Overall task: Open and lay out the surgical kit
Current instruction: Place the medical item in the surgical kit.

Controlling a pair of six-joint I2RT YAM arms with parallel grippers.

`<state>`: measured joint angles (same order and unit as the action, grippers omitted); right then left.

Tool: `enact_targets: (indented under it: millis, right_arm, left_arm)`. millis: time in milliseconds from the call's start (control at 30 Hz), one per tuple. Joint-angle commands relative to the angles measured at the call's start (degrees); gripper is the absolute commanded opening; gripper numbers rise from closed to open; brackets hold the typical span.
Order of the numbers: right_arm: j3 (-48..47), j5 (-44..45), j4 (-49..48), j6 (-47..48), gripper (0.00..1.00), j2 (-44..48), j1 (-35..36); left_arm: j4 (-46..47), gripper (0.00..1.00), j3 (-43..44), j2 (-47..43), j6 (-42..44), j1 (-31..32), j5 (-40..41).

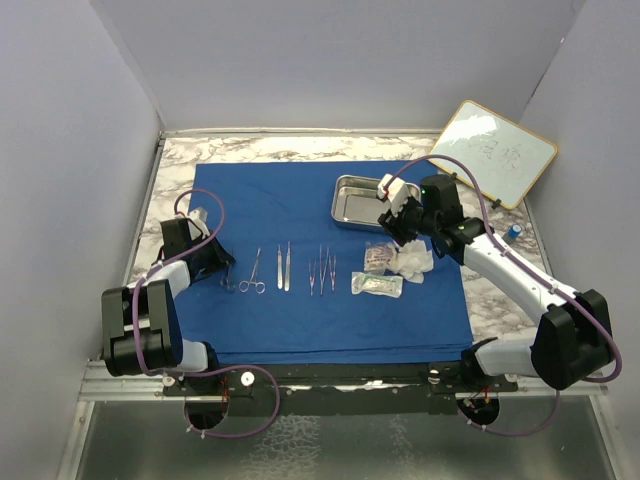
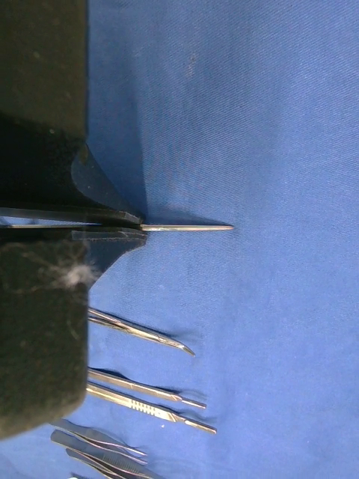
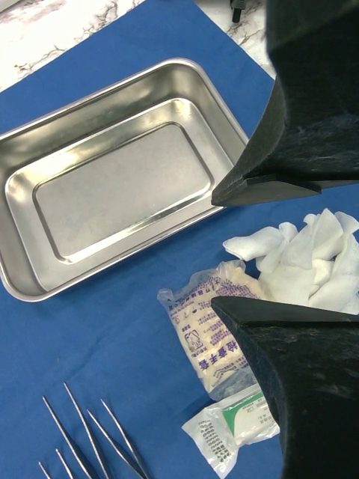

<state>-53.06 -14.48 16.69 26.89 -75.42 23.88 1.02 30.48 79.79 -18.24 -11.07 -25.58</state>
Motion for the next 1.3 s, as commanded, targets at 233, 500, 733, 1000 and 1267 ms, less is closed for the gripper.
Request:
enact_targets:
  millis: [233,500,733,1000,1267]
  right_arm:
    - [0.59,-1.99,-0.51,0.75,0.51,-1.38,-0.41]
    - [0.59,-2.22,-0.36,0.73,0.51,-1.71,-0.41]
    - [0.73,-1.95,-0.43,0.89,0.51,-1.31,-0.41]
    - [0.73,-1.90,-0.34,0.88,0.51,-1.23,-0.41]
    - [0.78,-1.91,-0.34,0.90,0.51,-1.22,-0.41]
  left_arm:
    - [3.58,0.00,-0.78,-0.68,-0.55,-1.03,-4.93]
    - [3.65,0.00,-0.52,0.45,-0.23,-1.24,-4.70]
    - [4.28,0.00,-0.57,1.36,-0.38,-1.36,-5.09]
    - [4.00,0.08,-0.38,2.00,-0.50,-1.50,-4.78]
    - [3.24,0.18,-0.17,1.82,-0.27,-1.58,-4.17]
